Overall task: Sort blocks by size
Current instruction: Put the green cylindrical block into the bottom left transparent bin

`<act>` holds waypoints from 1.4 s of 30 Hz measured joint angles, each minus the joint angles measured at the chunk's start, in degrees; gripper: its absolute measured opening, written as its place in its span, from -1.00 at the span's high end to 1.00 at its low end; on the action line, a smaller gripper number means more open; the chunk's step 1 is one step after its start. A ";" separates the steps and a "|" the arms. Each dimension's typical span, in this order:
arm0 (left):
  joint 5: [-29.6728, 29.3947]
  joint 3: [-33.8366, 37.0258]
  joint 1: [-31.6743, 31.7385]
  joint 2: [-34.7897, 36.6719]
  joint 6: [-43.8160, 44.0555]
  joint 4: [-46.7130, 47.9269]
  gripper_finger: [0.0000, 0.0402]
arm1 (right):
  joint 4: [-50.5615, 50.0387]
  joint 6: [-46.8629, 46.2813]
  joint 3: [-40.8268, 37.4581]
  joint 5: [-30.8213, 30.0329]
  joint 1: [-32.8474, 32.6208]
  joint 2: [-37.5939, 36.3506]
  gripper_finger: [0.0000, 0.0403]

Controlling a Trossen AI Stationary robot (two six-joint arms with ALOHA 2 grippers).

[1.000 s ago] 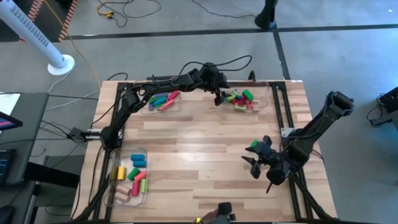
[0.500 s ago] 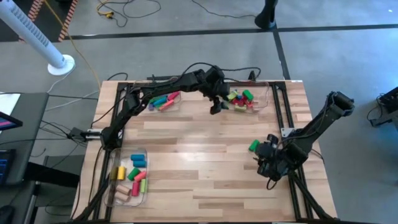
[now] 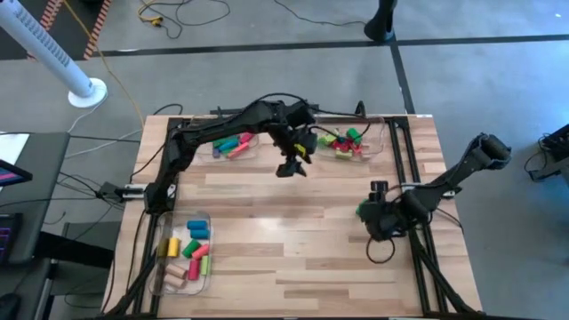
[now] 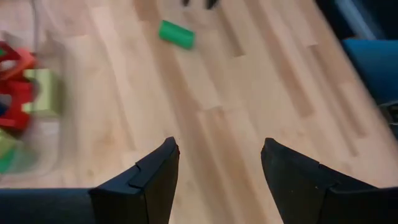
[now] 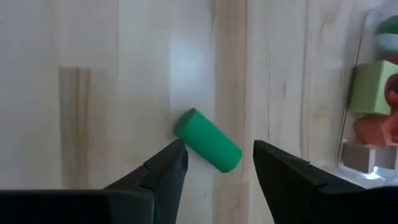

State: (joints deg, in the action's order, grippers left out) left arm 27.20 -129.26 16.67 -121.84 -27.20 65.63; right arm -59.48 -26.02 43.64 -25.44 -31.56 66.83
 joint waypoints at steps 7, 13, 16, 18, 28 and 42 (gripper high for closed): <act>6.01 0.03 1.20 3.95 0.45 7.82 -0.08 | -0.86 8.72 -0.02 7.25 6.35 0.02 -0.04; 9.14 2.61 -0.31 3.85 -0.94 11.46 -0.08 | -0.56 11.18 -0.79 8.73 9.56 0.64 -0.03; 8.68 5.26 -1.32 3.76 -2.10 11.41 -0.08 | -0.48 11.49 -0.81 9.32 10.72 3.19 -0.03; 6.95 5.86 -1.67 3.74 -2.18 11.41 -0.08 | -0.46 11.49 -0.81 9.32 10.87 5.33 -0.03; 1.98 5.87 -0.34 14.01 -0.79 8.47 -0.08 | -0.24 12.06 -0.81 10.35 10.67 10.82 -0.03; -2.33 11.02 1.21 32.05 0.00 9.52 -0.08 | 0.57 12.57 -0.83 10.32 11.54 14.57 -0.03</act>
State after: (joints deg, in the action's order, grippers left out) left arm 24.87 -118.25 17.88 -89.80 -27.20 75.15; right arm -58.91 -13.44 42.81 -15.12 -20.02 81.40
